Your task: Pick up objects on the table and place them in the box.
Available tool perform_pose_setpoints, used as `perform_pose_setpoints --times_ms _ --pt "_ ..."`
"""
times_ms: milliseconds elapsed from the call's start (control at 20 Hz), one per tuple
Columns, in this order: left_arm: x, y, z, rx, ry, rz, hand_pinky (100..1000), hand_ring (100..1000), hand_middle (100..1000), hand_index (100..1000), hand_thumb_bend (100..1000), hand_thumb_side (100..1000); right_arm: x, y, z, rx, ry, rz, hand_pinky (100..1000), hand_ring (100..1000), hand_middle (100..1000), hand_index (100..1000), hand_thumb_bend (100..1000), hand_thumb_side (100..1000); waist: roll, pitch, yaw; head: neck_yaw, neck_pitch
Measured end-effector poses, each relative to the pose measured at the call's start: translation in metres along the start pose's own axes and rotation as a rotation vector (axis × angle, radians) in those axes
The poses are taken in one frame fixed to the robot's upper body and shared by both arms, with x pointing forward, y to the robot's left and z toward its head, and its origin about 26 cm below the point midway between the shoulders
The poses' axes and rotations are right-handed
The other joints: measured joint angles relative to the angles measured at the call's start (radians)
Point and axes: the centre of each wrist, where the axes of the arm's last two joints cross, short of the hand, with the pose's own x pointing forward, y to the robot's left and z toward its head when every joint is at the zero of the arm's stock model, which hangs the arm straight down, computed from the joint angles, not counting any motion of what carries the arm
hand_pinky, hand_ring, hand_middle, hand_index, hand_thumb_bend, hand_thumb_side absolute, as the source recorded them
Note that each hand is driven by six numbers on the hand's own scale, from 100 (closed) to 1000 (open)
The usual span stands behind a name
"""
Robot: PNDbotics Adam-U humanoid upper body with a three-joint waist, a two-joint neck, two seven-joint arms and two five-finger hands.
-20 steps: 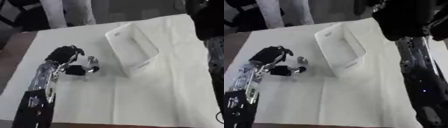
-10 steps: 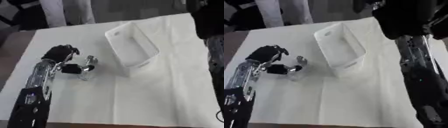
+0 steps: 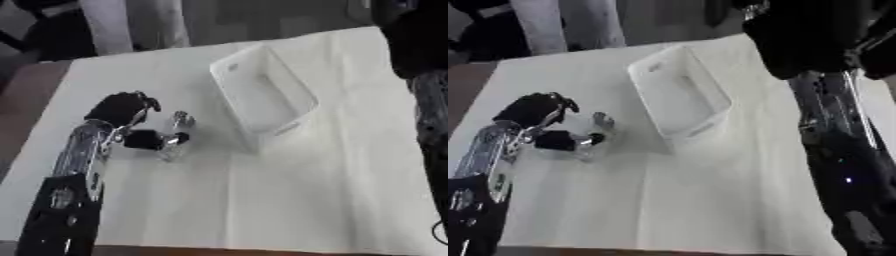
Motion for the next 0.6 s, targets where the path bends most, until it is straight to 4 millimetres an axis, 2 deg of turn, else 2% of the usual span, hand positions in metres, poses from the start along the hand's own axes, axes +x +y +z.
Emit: perform_pose_setpoints --times_ms 600 --pt "-0.0016 -0.0084 -0.005 -0.047 0.008 0.005 100 232 423 768 592 1000 0.002 -0.0007 -0.002 0.011 0.004 0.005 663 818 933 459 100 810 0.001 0.009 -0.014 0.0 0.0"
